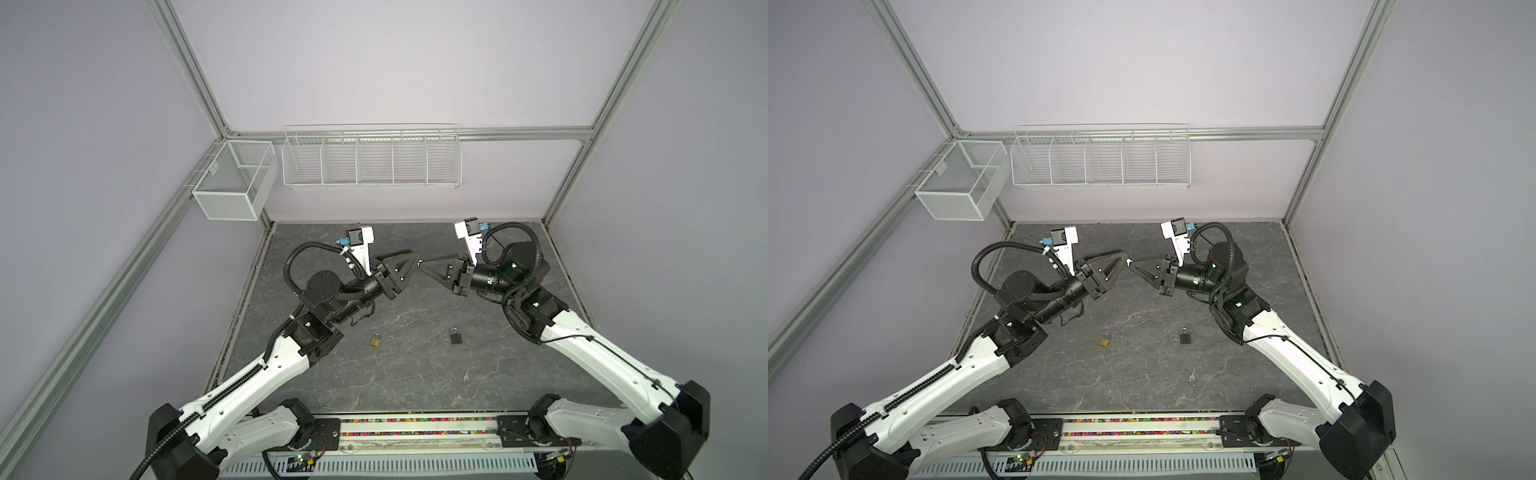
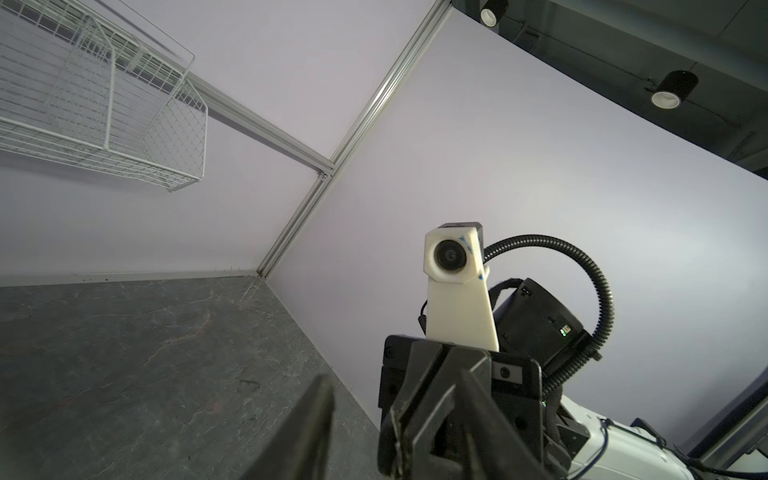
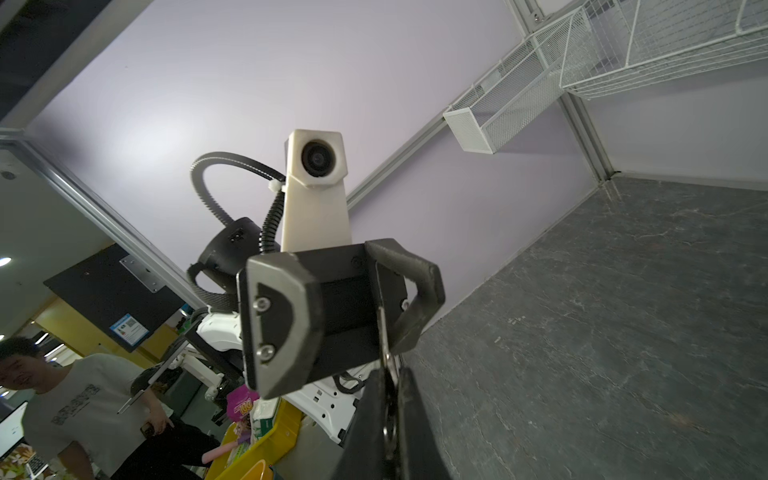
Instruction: Unlock with the key
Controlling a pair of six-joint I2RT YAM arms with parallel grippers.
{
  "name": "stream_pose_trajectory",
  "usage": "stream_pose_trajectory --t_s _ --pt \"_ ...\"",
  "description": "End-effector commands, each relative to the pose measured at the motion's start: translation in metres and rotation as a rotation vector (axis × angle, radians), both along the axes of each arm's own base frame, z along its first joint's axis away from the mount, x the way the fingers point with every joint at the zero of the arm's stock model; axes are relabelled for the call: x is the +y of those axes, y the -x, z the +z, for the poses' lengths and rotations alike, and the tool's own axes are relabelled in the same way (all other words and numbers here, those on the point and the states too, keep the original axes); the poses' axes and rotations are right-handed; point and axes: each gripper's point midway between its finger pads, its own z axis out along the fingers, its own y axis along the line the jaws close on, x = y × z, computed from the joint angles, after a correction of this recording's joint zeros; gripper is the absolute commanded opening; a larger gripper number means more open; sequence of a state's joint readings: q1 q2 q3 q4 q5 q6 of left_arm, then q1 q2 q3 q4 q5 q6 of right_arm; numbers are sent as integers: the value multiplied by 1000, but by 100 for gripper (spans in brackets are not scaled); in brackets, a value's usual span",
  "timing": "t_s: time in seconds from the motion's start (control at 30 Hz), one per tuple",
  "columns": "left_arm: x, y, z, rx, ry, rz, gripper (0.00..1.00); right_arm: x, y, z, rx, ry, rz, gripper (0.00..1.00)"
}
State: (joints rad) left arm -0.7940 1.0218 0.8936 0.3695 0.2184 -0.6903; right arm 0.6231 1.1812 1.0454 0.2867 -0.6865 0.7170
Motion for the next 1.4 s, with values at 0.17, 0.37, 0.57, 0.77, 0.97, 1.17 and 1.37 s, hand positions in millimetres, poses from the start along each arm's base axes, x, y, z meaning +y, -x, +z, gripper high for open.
stream_pose_trajectory --t_s 0.17,0.37,0.57,0.77,0.97,1.17,1.37 --pt "51 -21 -41 156 -251 296 60 -20 -10 -35 -3 234 -145 6" --pt "85 -24 -123 380 -535 437 61 -37 -14 -86 74 435 -226 6" --pt "104 -12 -202 591 -792 467 62 -44 -5 -140 107 606 -246 6" --pt "99 0 -262 731 -877 418 63 -44 2 -178 170 697 -245 6" --pt "88 7 -305 799 -974 371 66 -37 10 -202 201 715 -222 7" --pt "79 12 -342 878 -1094 301 68 -38 13 -213 252 722 -238 7" --pt "77 5 -358 888 -1142 317 67 -41 12 -210 248 709 -264 7"
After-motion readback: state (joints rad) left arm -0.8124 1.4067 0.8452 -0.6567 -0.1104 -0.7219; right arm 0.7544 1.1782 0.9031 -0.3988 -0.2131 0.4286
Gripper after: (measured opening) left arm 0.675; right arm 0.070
